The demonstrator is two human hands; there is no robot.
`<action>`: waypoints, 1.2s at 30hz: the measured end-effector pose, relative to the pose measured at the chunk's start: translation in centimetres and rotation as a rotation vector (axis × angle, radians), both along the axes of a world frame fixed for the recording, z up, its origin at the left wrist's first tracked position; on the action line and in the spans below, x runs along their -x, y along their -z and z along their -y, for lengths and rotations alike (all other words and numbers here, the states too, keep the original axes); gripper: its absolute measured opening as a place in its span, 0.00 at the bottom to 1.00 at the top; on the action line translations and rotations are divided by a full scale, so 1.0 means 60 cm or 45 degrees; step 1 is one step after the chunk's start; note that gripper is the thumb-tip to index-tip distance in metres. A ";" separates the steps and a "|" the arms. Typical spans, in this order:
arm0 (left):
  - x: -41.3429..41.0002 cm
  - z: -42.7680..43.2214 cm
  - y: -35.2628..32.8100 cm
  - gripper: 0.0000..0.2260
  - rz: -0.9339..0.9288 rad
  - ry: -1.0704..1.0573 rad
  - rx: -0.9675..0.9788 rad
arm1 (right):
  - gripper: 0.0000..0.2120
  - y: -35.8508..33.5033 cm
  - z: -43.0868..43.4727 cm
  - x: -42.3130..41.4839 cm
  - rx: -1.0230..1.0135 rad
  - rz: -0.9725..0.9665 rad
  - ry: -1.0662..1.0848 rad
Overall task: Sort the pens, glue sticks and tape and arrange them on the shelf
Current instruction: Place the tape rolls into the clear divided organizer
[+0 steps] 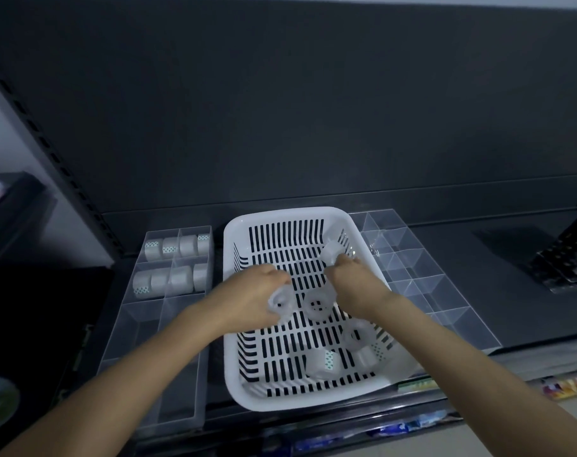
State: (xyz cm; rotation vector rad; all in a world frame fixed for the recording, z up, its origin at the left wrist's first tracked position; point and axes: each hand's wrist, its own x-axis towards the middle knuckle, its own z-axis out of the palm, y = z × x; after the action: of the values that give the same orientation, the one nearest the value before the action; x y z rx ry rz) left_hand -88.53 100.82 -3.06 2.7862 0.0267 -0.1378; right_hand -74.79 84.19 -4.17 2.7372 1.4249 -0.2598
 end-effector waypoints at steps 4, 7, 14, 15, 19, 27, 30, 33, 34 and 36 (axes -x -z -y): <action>-0.022 -0.004 0.012 0.10 -0.051 -0.140 -0.115 | 0.12 -0.019 -0.008 -0.007 -0.125 -0.189 0.038; -0.031 0.000 0.027 0.10 -0.123 -0.120 -0.064 | 0.18 -0.028 -0.012 0.002 -0.127 -0.255 -0.030; -0.040 0.016 0.028 0.22 -0.196 -0.138 -0.025 | 0.07 -0.004 -0.023 0.026 -0.015 -0.378 -0.068; -0.039 0.017 0.027 0.23 -0.217 -0.138 -0.033 | 0.06 -0.005 -0.023 0.027 -0.005 -0.384 -0.051; -0.035 0.021 0.025 0.21 -0.229 -0.127 -0.061 | 0.10 -0.004 -0.027 0.033 0.005 -0.396 -0.034; -0.036 0.014 0.028 0.35 -0.060 -0.302 0.207 | 0.27 0.009 -0.031 0.011 -0.313 -0.512 0.213; -0.041 0.013 0.031 0.26 -0.017 -0.362 0.293 | 0.24 0.014 -0.029 0.006 -0.429 -0.493 0.284; -0.043 0.015 0.035 0.19 0.021 -0.360 0.306 | 0.19 0.013 -0.024 0.008 -0.525 -0.477 0.273; -0.043 0.016 0.037 0.18 0.037 -0.353 0.301 | 0.18 0.014 -0.023 0.009 -0.537 -0.461 0.269; -0.044 0.016 0.040 0.18 0.072 -0.346 0.283 | 0.19 0.020 -0.019 0.006 -0.540 -0.462 0.293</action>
State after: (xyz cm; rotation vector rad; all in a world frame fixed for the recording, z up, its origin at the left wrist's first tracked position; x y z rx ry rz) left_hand -85.87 99.85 -5.43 2.5332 0.3519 0.0058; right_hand -75.14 85.31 -5.34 3.3486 1.3640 -0.5463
